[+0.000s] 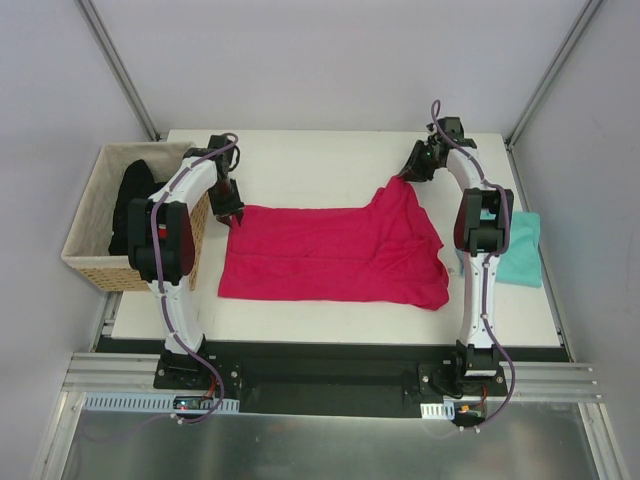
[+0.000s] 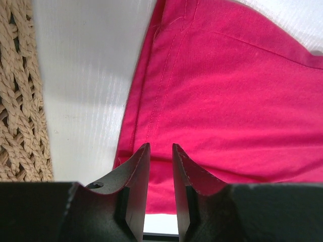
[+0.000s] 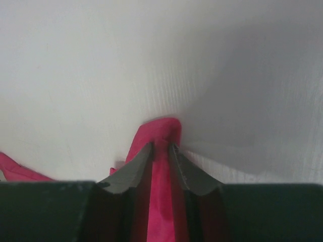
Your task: Fold and stack the t-shirts
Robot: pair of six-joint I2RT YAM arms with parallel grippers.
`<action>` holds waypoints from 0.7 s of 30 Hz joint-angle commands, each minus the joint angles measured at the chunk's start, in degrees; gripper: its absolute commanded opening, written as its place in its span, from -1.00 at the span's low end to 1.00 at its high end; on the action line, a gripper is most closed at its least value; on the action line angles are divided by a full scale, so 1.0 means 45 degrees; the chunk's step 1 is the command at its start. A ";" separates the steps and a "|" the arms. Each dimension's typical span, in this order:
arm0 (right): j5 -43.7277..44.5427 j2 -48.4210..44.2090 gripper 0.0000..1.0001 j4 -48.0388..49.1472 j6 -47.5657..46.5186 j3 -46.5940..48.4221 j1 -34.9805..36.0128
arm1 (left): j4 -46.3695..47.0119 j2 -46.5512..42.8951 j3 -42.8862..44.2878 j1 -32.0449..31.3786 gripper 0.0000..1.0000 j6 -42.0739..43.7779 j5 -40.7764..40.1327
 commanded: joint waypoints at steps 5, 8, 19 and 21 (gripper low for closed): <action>-0.0372 0.0012 -0.82 0.0296 0.0561 0.0437 -0.0098 | -0.0240 -0.0821 0.0017 0.0055 -0.52 -0.0101 -0.0064; -0.0353 -0.0299 -0.98 0.0316 0.0522 0.0145 -0.0117 | -0.0240 -0.0762 0.0076 0.0035 -0.52 -0.0101 -0.0025; 0.0174 -0.2467 -0.98 0.0414 0.0229 -0.1437 -0.0137 | -0.0240 -0.0469 0.0837 0.0055 -0.51 0.0114 -0.0084; 0.0389 -0.3014 -0.98 0.0549 0.0151 -0.1750 -0.0156 | -0.0220 -0.0333 0.1149 0.0055 -0.50 0.0191 -0.0084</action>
